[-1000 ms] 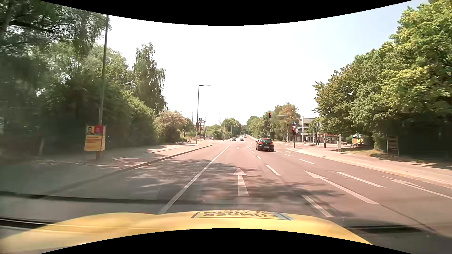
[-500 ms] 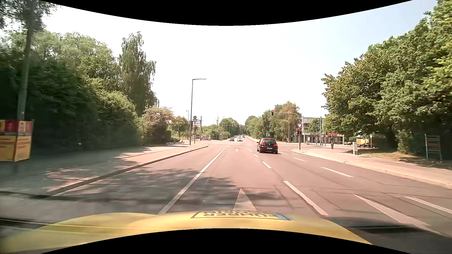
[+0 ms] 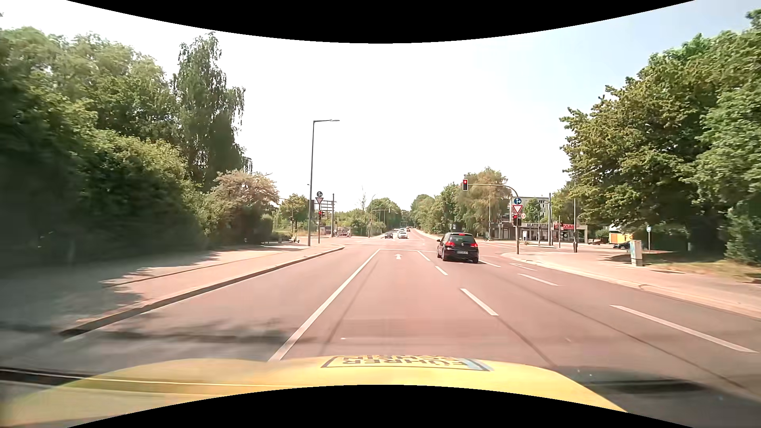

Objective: Follow the waypoints while adhering to traffic rules and regulations

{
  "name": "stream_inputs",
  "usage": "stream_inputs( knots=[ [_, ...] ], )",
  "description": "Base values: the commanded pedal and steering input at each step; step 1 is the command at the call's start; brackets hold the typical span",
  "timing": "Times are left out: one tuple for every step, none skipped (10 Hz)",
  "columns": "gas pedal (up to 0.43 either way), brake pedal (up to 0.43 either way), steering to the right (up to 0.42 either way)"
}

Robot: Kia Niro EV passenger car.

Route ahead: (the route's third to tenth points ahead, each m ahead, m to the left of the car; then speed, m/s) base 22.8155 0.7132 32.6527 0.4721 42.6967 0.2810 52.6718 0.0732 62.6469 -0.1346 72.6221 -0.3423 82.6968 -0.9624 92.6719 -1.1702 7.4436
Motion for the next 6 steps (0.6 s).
stream_inputs(
  knots=[
    [0.0,0.171,0.004],
    [0.0,0.177,0.004],
    [0.0,0.177,0.004],
    [0.0,0.183,0.004],
    [0.0,0.183,0.004],
    [0.0,0.189,0.004]
  ],
)
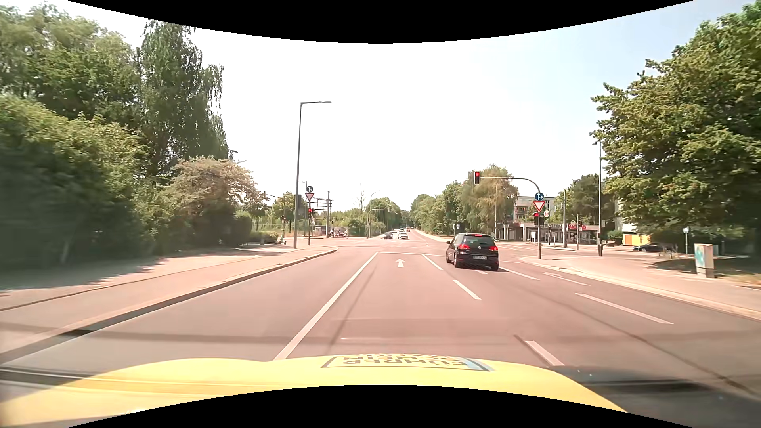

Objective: Follow the waypoints while adhering to traffic rules and regulations

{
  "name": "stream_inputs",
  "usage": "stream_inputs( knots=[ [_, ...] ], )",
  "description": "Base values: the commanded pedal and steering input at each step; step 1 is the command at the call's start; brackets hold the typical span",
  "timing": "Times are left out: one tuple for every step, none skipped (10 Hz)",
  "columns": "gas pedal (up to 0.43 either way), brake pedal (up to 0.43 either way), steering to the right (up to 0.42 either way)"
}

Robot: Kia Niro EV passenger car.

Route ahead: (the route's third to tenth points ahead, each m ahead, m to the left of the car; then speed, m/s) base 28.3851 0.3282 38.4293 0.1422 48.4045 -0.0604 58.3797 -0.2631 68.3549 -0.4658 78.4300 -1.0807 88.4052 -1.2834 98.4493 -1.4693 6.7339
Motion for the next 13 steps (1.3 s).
stream_inputs(
  knots=[
    [0.0,0.189,0.004],
    [0.0,0.189,0.003],
    [0.0,0.189,0.003],
    [0.0,0.195,0.003],
    [0.0,0.195,0.003],
    [0.0,0.195,0.003],
    [0.0,0.195,0.003],
    [0.0,0.195,0.002],
    [0.0,0.201,0.002],
    [0.0,0.207,0.002],
    [0.0,0.213,0.002],
    [0.0,0.213,0.002],
    [0.0,0.213,0.002]
  ],
)
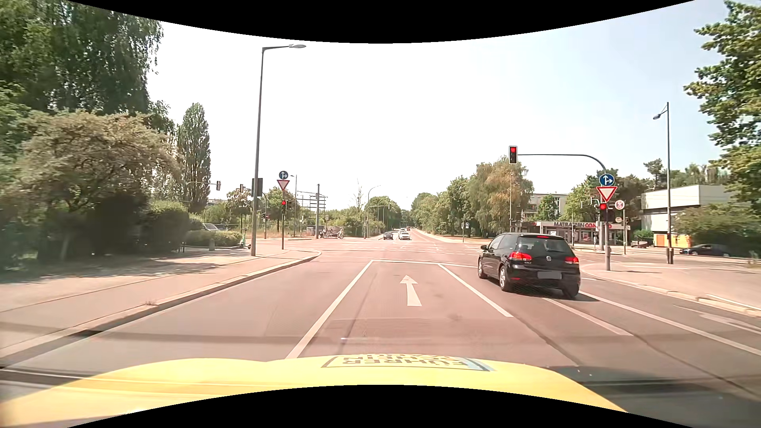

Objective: Follow the waypoints while adhering to traffic rules and regulations

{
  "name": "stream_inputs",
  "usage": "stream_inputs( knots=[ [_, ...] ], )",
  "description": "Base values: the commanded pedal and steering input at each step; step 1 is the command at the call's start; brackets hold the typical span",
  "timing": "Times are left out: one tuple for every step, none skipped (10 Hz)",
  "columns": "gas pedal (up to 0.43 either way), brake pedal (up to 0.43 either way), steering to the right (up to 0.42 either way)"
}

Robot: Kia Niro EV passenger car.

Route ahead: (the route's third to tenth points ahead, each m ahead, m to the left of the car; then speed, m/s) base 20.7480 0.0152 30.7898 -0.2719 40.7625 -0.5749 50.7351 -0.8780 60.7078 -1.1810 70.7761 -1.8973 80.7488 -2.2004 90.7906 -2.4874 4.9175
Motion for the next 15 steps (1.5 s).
stream_inputs(
  knots=[
    [0.0,0.213,0.002],
    [0.0,0.213,0.006],
    [0.0,0.159,0.015],
    [0.0,0.11,0.021],
    [0.0,0.104,0.021],
    [0.0,0.098,0.024],
    [0.0,0.104,0.03],
    [0.0,0.11,0.033],
    [0.0,0.122,0.035],
    [0.0,0.122,0.036],
    [0.0,0.122,0.035],
    [0.0,0.128,0.031],
    [0.0,0.134,0.026],
    [0.0,0.14,0.024],
    [0.0,0.146,0.02]
  ],
)
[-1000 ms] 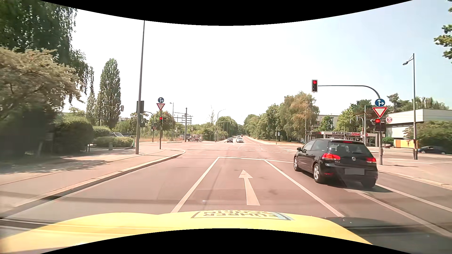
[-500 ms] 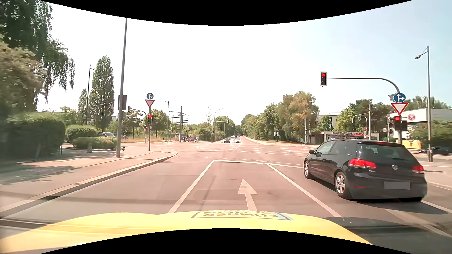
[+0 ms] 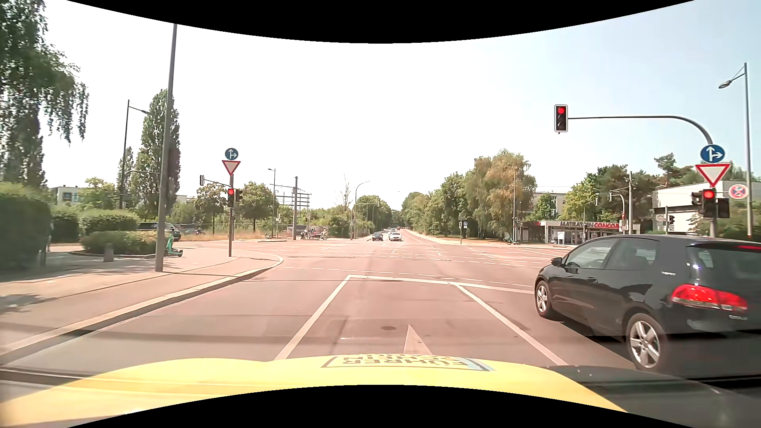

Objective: Follow the waypoints while adhering to traffic rules and regulations

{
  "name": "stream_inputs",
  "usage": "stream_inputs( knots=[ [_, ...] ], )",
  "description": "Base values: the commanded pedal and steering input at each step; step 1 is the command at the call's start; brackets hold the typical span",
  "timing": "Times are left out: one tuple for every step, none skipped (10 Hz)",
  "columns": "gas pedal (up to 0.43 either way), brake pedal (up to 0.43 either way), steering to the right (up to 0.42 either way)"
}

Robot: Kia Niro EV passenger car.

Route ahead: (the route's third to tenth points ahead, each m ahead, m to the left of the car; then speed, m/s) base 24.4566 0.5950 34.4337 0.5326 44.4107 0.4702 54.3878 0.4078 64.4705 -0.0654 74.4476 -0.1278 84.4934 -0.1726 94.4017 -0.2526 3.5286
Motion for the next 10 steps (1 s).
stream_inputs(
  knots=[
    [0.0,0.152,0.014],
    [0.0,0.159,0.011],
    [0.0,0.171,0.01],
    [0.0,0.171,0.01],
    [0.0,0.177,0.01],
    [0.0,0.177,0.01],
    [0.0,0.183,0.008],
    [0.0,0.183,0.009],
    [0.0,0.189,0.012],
    [0.0,0.189,0.016]
  ],
)
